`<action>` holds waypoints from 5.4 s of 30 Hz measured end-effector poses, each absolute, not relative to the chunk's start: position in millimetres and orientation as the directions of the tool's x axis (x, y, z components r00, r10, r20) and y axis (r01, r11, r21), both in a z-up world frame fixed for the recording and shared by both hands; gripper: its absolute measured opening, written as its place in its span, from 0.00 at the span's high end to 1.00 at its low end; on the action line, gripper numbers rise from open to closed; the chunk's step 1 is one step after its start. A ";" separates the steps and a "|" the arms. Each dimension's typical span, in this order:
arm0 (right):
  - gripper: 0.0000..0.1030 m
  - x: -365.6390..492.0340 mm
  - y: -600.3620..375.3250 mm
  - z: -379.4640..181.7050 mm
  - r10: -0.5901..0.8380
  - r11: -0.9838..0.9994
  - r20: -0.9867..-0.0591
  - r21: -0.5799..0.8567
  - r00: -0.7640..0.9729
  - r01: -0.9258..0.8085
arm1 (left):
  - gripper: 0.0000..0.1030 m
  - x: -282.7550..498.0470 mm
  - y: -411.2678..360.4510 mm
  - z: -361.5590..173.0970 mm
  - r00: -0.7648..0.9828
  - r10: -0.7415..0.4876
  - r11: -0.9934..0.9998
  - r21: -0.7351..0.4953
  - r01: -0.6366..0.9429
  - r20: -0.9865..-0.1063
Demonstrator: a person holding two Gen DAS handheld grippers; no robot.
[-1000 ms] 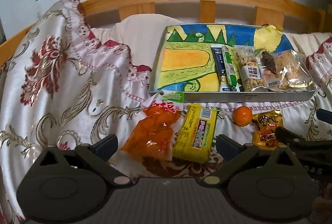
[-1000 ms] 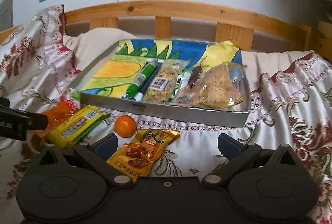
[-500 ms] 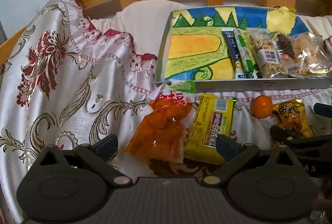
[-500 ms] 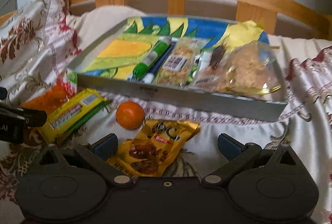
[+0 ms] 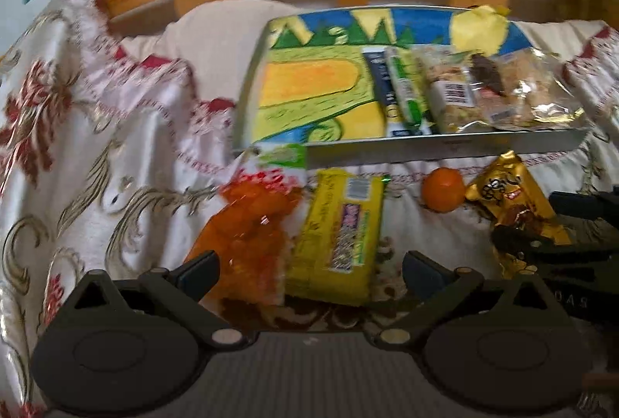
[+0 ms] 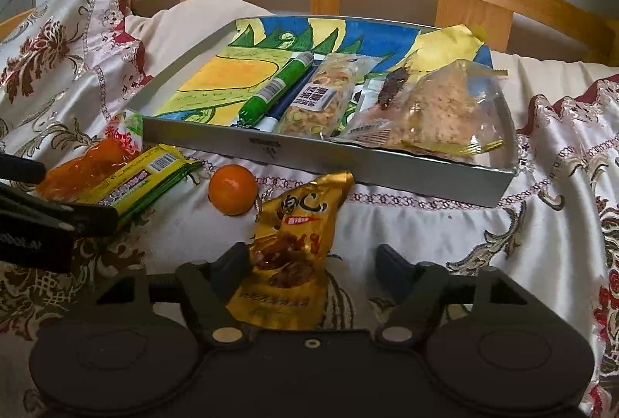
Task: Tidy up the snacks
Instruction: 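Grasp yellow box with left tool while right grasps yellow snack bag, then carry yellow box into tray with left tool while right carries snack bag there, then open both tools to release the box and bag in the tray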
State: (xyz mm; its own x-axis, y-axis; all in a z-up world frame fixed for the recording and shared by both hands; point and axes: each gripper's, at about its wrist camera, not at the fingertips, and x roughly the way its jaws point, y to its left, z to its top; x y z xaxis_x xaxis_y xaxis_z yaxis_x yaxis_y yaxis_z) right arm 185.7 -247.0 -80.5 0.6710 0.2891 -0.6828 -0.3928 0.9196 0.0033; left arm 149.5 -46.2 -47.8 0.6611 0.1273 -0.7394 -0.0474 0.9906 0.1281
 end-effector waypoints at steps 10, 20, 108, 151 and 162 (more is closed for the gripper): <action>0.32 189.8 -255.4 -80.1 0.328 0.919 -0.676 0.065 0.660 -0.389 | 0.08 173.0 -55.7 -56.5 0.666 0.100 0.989 0.145 0.012 -0.739; 0.31 187.7 -253.6 -80.4 0.318 0.918 -0.674 0.042 0.667 -0.395 | 0.18 182.2 -58.2 -64.9 0.657 0.076 0.987 0.149 0.057 -0.750; 0.98 116.5 -224.8 -22.9 0.239 0.777 -0.316 -0.505 0.918 -0.376 | 0.49 200.8 -44.2 6.9 0.763 -0.097 0.977 -0.207 -0.048 -0.638; 0.49 233.3 -247.8 -44.4 0.242 0.934 -0.339 -0.172 0.909 -0.312 | 0.22 284.3 -55.9 -44.5 0.741 0.067 0.967 -0.138 -0.212 -0.668; 0.08 214.8 -253.0 -24.7 0.262 0.946 -0.290 -0.113 0.921 -0.305 | 0.01 235.5 -40.1 -12.7 0.808 0.151 0.952 -0.138 -0.275 -0.569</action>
